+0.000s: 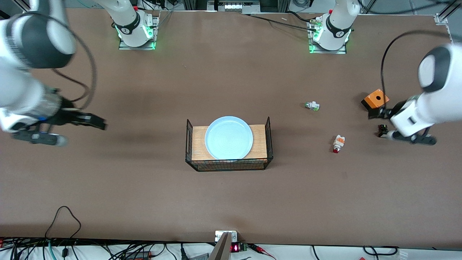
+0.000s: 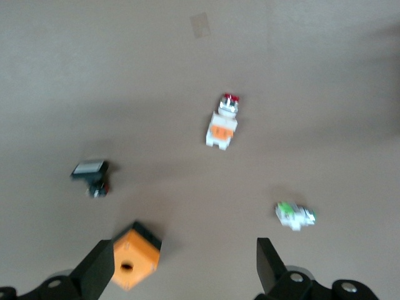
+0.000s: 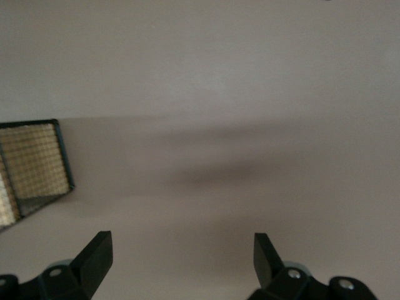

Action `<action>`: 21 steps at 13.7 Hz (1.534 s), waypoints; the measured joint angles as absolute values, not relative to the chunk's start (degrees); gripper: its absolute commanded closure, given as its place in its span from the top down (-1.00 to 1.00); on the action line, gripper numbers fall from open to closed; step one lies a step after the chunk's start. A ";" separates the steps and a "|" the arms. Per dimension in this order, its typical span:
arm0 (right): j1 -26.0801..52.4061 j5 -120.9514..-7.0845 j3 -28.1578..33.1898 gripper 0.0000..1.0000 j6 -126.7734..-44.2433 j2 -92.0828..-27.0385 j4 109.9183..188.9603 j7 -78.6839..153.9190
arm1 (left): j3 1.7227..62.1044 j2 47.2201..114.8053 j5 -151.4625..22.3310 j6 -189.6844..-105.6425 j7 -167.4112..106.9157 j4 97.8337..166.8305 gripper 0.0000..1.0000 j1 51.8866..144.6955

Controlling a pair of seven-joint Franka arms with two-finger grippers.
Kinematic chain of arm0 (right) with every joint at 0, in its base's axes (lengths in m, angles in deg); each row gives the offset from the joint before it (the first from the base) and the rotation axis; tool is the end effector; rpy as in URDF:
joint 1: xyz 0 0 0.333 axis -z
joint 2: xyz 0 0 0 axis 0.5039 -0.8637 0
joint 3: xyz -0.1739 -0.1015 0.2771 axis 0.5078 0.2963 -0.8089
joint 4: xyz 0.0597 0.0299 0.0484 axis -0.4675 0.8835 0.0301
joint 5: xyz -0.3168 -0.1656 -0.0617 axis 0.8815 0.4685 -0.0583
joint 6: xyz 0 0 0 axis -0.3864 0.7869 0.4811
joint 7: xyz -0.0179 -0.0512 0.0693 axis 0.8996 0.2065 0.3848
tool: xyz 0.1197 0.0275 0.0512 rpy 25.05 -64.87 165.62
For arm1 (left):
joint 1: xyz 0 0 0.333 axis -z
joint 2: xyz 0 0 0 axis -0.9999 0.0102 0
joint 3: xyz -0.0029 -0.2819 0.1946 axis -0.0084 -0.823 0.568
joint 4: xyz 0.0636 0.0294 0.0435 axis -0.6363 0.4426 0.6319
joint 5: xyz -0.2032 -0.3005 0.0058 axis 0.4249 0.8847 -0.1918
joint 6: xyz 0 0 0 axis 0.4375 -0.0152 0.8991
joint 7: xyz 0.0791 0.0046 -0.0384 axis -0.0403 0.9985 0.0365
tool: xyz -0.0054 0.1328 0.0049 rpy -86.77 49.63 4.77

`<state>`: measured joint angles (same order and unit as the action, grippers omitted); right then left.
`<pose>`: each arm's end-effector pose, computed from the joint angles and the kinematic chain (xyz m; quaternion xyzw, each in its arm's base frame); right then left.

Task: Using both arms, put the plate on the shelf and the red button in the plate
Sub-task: 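Carry the red button with the left gripper over the plate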

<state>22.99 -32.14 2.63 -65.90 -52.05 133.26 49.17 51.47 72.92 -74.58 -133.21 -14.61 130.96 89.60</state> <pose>0.6157 0.0367 0.5316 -0.9982 0.0459 0.0265 0.0285 0.5910 0.0126 0.4064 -0.9906 0.0727 0.1159 0.0015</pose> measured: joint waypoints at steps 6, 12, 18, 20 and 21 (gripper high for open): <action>27.15 -27.16 2.10 1.00 -59.68 -47.59 135.19 42.58 | 49.71 81.83 -74.58 -164.18 -3.66 142.02 1.00 90.11; 27.30 -26.79 1.88 1.00 -62.63 -38.60 145.44 42.27 | 48.57 85.14 -74.59 -185.45 0.01 154.36 -0.03 90.85; 27.32 -26.80 1.78 1.00 -63.67 -36.93 147.60 41.74 | 48.72 84.86 -74.59 -184.32 1.18 154.01 -0.83 90.56; 27.27 -26.81 1.53 1.00 -63.67 -36.89 147.59 41.74 | 48.63 83.99 -74.59 -180.41 1.22 152.19 -0.83 90.58; 27.26 -26.81 1.41 1.00 -63.67 -36.87 147.58 41.74 | 48.54 83.42 -74.59 -176.47 1.22 150.17 -0.82 90.60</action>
<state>27.26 -26.81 1.41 -63.67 -36.87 147.58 41.74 48.54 83.42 -74.59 -176.47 1.22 150.17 90.60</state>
